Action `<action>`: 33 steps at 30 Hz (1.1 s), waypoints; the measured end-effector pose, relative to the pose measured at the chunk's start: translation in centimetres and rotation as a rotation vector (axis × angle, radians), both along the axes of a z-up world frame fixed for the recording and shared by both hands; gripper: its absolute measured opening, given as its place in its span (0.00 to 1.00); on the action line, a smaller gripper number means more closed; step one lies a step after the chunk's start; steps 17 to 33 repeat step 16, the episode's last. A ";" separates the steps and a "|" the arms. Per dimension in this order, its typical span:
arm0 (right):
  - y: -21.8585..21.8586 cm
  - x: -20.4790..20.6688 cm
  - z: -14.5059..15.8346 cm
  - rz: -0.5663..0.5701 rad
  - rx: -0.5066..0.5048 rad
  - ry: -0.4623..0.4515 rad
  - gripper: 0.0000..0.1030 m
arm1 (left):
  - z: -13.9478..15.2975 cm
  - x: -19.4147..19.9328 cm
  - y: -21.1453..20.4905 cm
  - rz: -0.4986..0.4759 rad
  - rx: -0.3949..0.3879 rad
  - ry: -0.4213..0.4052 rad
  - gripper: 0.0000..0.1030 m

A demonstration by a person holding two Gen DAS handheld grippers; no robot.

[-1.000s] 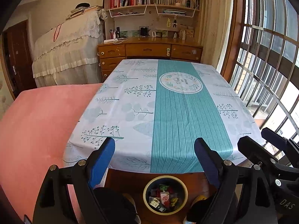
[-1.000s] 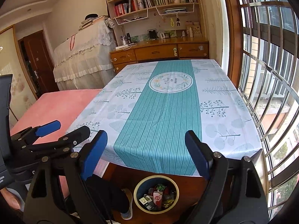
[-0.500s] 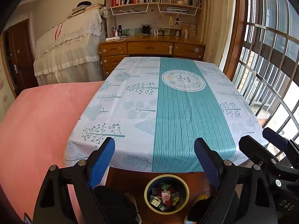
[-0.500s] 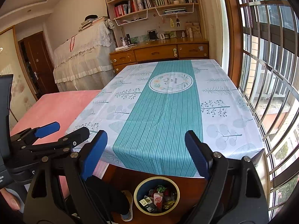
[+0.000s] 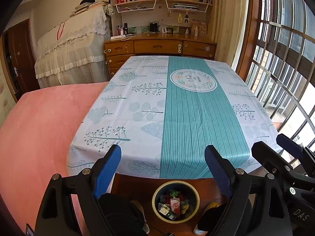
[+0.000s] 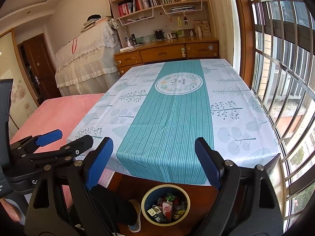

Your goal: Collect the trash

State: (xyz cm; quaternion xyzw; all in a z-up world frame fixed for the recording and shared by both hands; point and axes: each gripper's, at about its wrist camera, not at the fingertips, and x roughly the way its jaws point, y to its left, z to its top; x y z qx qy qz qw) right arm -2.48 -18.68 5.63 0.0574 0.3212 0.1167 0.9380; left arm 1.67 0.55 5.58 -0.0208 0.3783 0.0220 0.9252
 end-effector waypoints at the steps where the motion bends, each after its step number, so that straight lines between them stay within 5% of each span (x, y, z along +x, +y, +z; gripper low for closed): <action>1: 0.0 0.0 -0.2 -0.001 0.000 0.002 0.81 | 0.0 0.0 0.0 0.001 0.000 0.000 0.85; 33: 0.2 0.4 -1.4 -0.013 0.004 0.018 0.81 | -1.3 0.4 0.4 -0.009 0.010 0.026 0.85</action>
